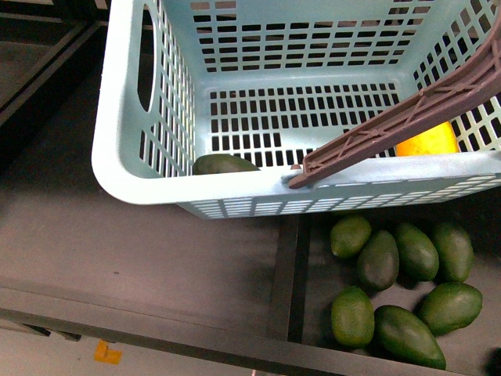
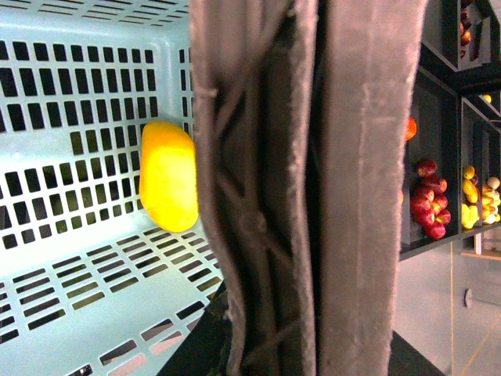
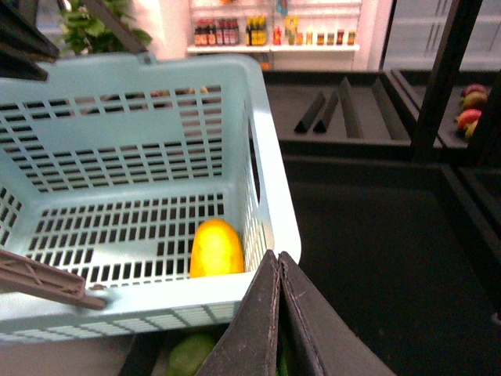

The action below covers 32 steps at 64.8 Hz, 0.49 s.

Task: Pick mango and avocado into basket

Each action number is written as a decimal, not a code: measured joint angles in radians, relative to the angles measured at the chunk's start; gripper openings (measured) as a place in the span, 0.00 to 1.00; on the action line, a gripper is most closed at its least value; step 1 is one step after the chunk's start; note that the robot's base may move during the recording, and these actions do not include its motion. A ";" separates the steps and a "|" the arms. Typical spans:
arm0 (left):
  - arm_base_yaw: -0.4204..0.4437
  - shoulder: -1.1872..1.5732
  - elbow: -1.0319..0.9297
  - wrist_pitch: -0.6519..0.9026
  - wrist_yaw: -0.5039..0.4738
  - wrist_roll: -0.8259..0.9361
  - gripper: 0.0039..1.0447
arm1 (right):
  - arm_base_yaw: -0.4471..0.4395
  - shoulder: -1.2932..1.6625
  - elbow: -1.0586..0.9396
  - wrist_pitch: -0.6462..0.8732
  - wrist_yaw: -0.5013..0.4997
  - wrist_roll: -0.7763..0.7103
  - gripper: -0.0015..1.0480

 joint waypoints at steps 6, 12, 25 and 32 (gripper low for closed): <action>0.000 0.000 0.000 0.000 0.000 0.000 0.15 | 0.000 0.000 0.000 0.000 0.000 0.000 0.02; 0.000 0.000 0.000 0.000 0.000 0.001 0.15 | 0.000 -0.001 0.000 0.000 0.000 -0.001 0.15; 0.000 0.000 0.000 0.000 0.000 0.000 0.15 | 0.000 -0.001 0.000 0.000 0.000 -0.001 0.48; 0.000 0.000 0.000 0.000 0.000 0.001 0.15 | 0.000 -0.001 0.000 0.000 0.000 -0.001 0.68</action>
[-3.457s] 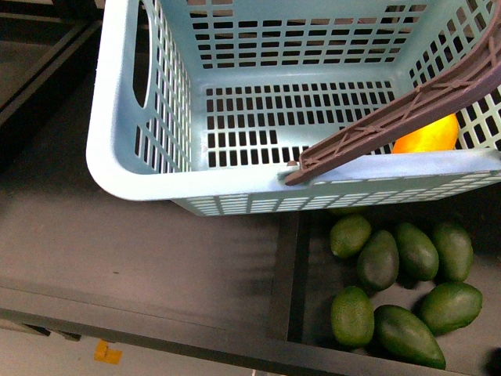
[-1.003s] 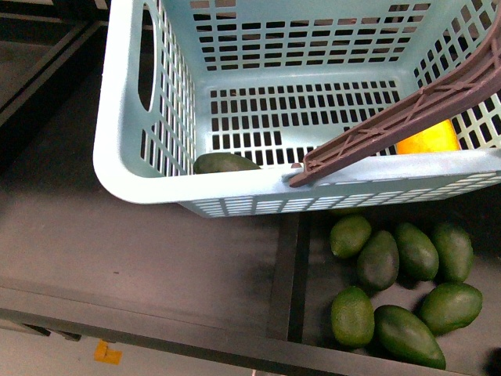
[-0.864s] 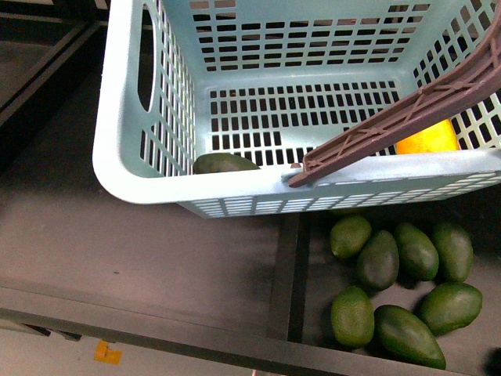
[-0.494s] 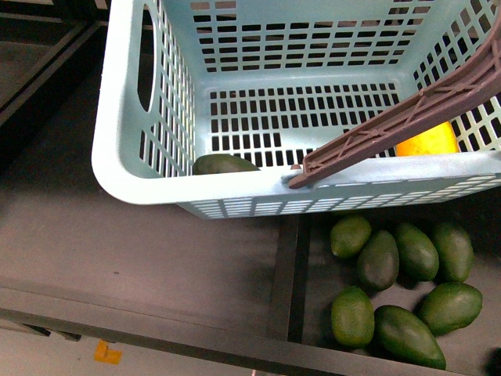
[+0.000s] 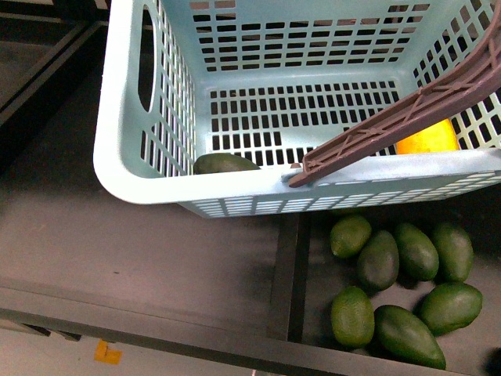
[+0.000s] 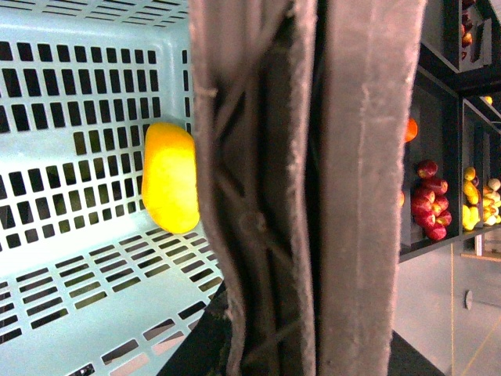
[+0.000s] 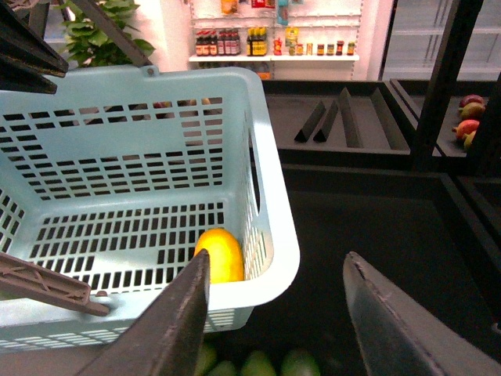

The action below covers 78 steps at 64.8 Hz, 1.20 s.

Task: Pick mango and avocado into basket

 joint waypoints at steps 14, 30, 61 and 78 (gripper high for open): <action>0.024 0.111 0.084 0.103 -0.525 -0.437 0.15 | 0.000 -0.001 0.000 0.000 0.000 0.000 0.92; 0.173 0.300 0.208 0.068 -0.532 -0.592 0.15 | 0.000 -0.001 0.000 0.000 0.000 0.000 0.92; 0.338 0.589 0.469 -0.024 -0.586 -0.829 0.15 | 0.000 -0.001 0.000 0.000 0.000 0.000 0.92; 0.335 0.597 0.404 0.060 -0.559 -0.801 0.22 | 0.000 -0.001 0.000 0.000 0.000 0.000 0.92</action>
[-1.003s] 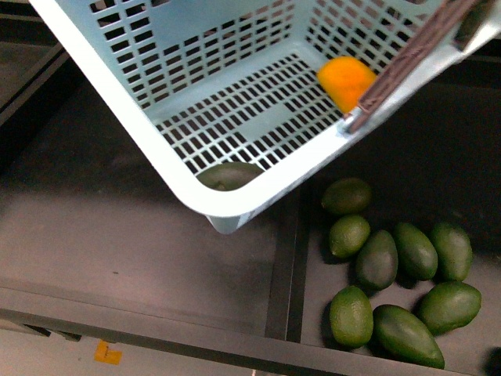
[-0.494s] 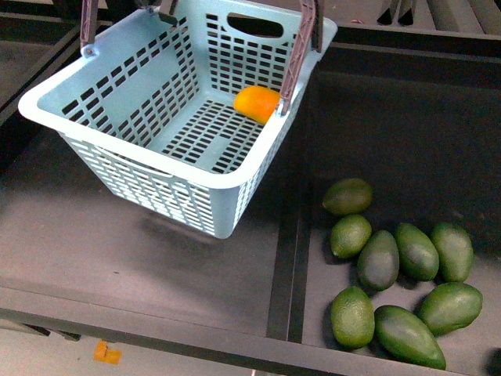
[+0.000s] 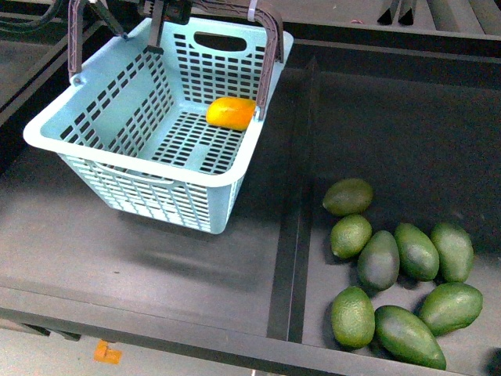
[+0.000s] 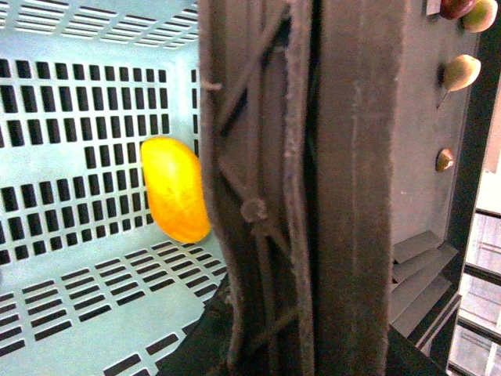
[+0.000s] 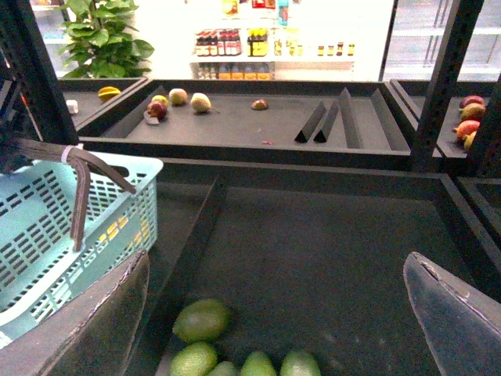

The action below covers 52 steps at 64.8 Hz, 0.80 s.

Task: Pick mango and avocado into basket

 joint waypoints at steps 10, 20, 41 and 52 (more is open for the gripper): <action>-0.007 -0.076 -0.126 0.077 -0.020 -0.018 0.51 | 0.000 0.000 0.000 0.000 0.000 0.000 0.92; -0.009 -0.241 -0.330 0.154 -0.090 -0.066 0.80 | 0.000 0.000 0.000 0.000 0.000 0.000 0.92; -0.018 -0.597 -0.782 0.254 -0.112 0.087 0.83 | 0.000 0.000 0.000 0.000 0.000 0.000 0.92; 0.055 -0.755 -1.312 1.244 -0.002 1.097 0.49 | 0.000 0.000 0.000 0.000 0.000 0.000 0.92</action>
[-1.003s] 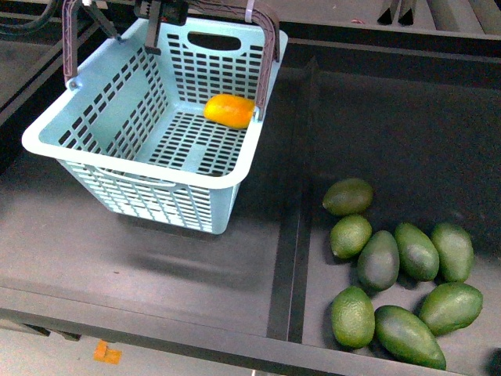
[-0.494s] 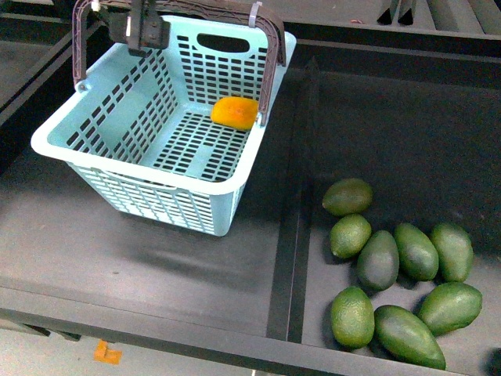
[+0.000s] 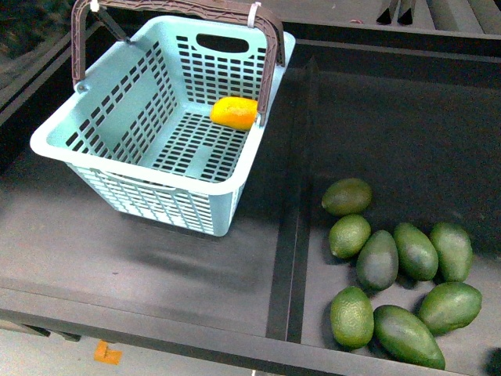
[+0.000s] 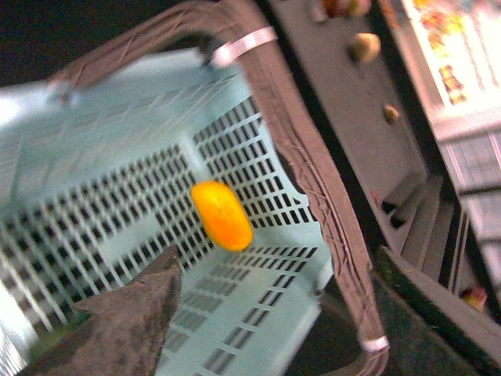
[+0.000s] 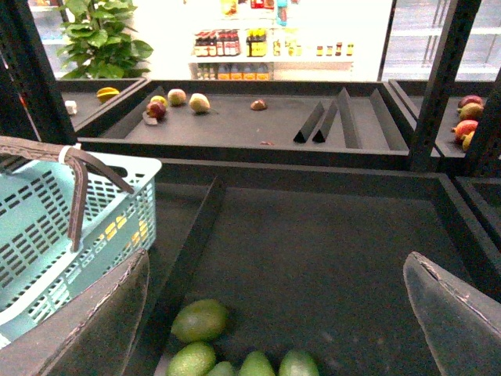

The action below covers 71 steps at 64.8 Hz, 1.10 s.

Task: Pick mango and avocado into basket

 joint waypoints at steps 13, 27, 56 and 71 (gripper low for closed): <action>0.151 -0.420 -0.514 0.204 0.135 0.457 0.02 | 0.000 0.000 0.000 0.000 0.000 0.000 0.92; 0.217 -0.608 -0.622 0.106 0.224 0.462 0.02 | 0.000 0.000 0.000 0.000 0.000 0.000 0.92; 0.253 -1.068 -0.708 -0.263 0.239 0.465 0.02 | 0.000 0.000 0.000 0.000 0.000 0.000 0.92; 0.253 -1.254 -0.708 -0.433 0.239 0.465 0.02 | 0.000 0.000 0.000 0.000 0.000 0.000 0.92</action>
